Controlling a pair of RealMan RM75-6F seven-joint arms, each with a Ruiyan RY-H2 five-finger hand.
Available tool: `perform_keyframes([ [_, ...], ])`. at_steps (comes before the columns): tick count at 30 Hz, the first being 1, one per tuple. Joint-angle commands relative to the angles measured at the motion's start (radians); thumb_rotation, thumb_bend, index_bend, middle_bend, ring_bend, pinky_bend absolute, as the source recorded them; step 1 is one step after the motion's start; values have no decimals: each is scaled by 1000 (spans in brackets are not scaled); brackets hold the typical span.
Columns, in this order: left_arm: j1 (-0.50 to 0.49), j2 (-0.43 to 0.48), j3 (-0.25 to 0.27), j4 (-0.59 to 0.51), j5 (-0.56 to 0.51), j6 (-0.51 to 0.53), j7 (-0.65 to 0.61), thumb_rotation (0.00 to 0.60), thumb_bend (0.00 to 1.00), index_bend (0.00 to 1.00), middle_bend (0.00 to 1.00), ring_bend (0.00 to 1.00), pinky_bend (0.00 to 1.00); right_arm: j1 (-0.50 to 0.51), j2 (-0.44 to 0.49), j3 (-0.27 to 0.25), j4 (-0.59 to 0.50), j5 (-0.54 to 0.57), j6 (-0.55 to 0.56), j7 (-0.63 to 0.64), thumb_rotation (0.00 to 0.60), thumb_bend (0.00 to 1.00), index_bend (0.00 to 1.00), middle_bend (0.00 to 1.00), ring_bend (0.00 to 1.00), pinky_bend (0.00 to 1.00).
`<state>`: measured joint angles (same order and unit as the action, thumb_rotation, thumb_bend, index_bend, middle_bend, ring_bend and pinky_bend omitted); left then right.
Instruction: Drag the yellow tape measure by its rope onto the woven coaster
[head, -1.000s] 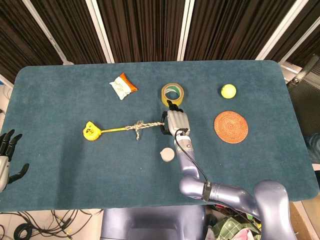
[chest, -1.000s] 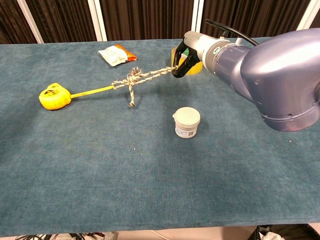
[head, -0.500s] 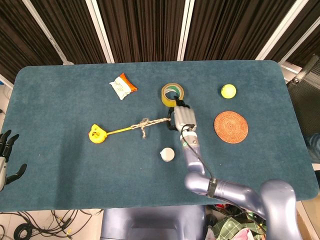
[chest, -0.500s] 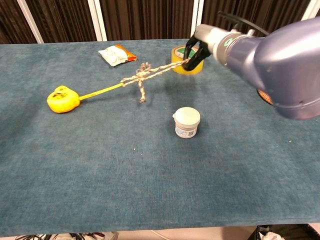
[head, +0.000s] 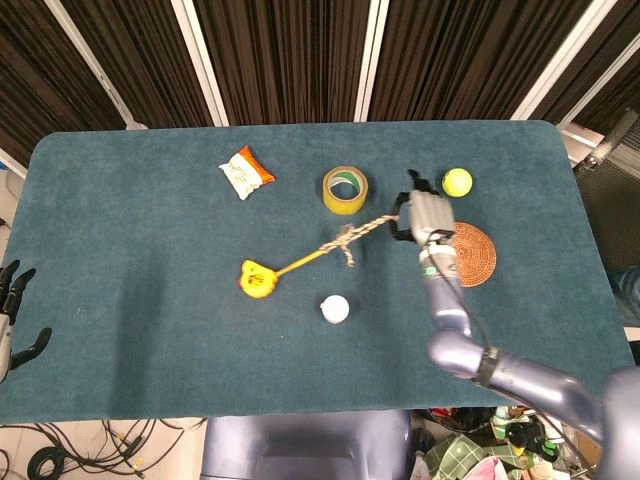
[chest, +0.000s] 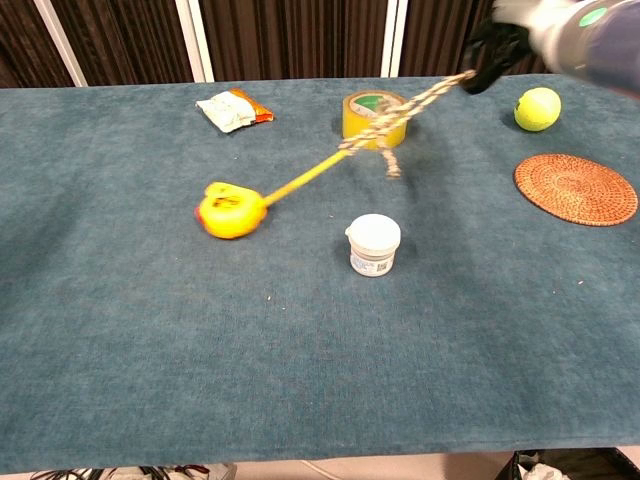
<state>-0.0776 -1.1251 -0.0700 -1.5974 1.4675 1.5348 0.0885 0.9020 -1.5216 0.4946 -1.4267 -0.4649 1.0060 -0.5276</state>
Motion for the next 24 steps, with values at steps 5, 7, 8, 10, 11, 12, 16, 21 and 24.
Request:
perform_keyframes([
  [5,1,-1,0,0,0,1,4,600,275,107,0,0,0,-75,120,-10,-52,-21,-13,65,600,507,694,15,73,162],
  [7,1,-2,0,1,0,2,6,600,275,107,0,0,0,-86,147,-8,-48,-16,-19,78,600,507,694,15,73,162],
  [8,2,-2,0,1,0,2,7,600,274,107,0,0,0,-90,157,-7,-43,-15,-21,81,600,507,694,15,73,162],
  [10,2,-3,0,1,0,2,10,600,275,107,0,0,0,-96,180,-7,-25,-8,-29,89,600,507,694,15,73,162],
  [11,2,-3,-1,0,0,3,11,600,275,107,0,0,0,-99,188,-8,-13,-3,-32,90,600,507,694,15,73,162],
  [12,2,-4,-1,0,0,3,12,600,275,107,0,0,0,-101,195,-9,-5,1,-37,92,600,507,694,15,73,162],
  [16,2,-5,0,1,1,4,16,600,275,107,0,0,0,-115,221,-11,33,22,-47,107,600,506,694,15,73,162],
  [21,3,-5,-1,1,0,5,18,600,275,107,0,0,0,-141,265,-12,65,37,-62,137,600,507,694,15,73,162],
  [24,3,-6,-1,2,0,4,20,600,275,107,0,0,0,-154,294,-13,73,32,-65,148,600,507,694,15,73,162],
])
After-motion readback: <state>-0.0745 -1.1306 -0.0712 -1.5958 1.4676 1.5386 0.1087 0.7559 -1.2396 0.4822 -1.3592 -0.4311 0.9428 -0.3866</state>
